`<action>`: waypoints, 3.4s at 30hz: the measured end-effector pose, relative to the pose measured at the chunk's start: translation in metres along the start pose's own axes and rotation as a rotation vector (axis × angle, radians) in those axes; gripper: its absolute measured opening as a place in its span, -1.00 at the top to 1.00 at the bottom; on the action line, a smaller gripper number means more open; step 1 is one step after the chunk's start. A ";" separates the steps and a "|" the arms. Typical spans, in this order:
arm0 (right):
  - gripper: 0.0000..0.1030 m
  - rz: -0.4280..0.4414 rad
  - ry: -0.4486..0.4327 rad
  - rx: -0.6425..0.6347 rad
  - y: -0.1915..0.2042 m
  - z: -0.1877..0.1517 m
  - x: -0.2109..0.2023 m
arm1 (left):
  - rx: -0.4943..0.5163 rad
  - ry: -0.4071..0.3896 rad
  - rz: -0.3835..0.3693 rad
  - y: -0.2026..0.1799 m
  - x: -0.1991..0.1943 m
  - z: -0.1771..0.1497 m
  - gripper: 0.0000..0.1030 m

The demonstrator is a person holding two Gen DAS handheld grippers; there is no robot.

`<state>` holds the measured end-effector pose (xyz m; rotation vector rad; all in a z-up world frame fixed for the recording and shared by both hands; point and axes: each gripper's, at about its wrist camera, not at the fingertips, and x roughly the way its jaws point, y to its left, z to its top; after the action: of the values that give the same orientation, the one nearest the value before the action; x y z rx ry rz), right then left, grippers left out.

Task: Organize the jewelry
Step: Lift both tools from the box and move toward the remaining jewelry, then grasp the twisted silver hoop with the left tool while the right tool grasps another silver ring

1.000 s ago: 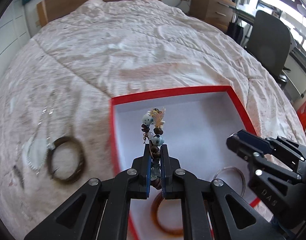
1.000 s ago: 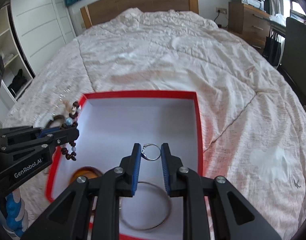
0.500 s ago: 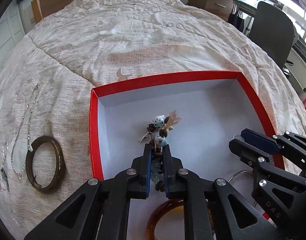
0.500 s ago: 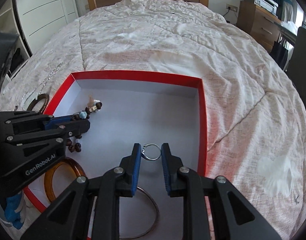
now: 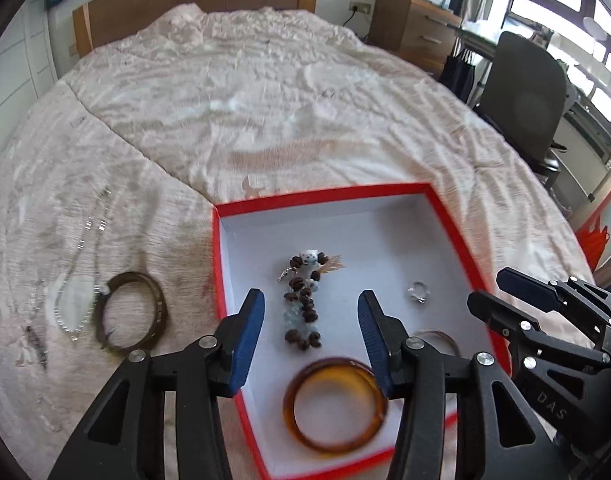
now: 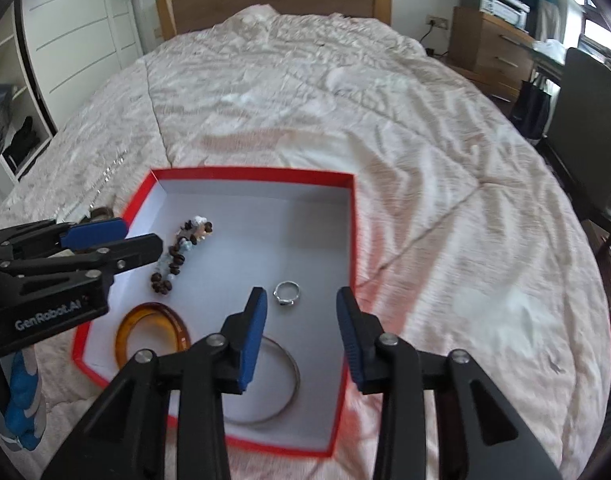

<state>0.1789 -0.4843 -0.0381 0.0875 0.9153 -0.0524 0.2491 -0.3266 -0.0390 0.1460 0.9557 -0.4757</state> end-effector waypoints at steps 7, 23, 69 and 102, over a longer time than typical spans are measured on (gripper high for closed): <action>0.33 0.018 -0.075 0.022 0.015 -0.004 -0.062 | 0.022 -0.075 0.080 0.000 -0.068 -0.015 0.00; 0.33 0.091 -0.158 -0.031 0.096 -0.024 -0.144 | -0.046 -0.174 0.179 0.059 -0.190 -0.074 0.00; 0.33 0.217 0.106 -0.161 0.217 -0.036 0.038 | -0.346 0.047 0.216 0.252 -0.068 -0.152 0.09; 0.63 0.155 0.111 -0.318 0.235 -0.037 0.056 | -0.317 0.025 0.167 0.250 -0.058 -0.151 0.91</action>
<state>0.2032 -0.2475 -0.0924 -0.1356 1.0149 0.2433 0.2214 -0.0366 -0.1008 -0.0549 1.0221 -0.1649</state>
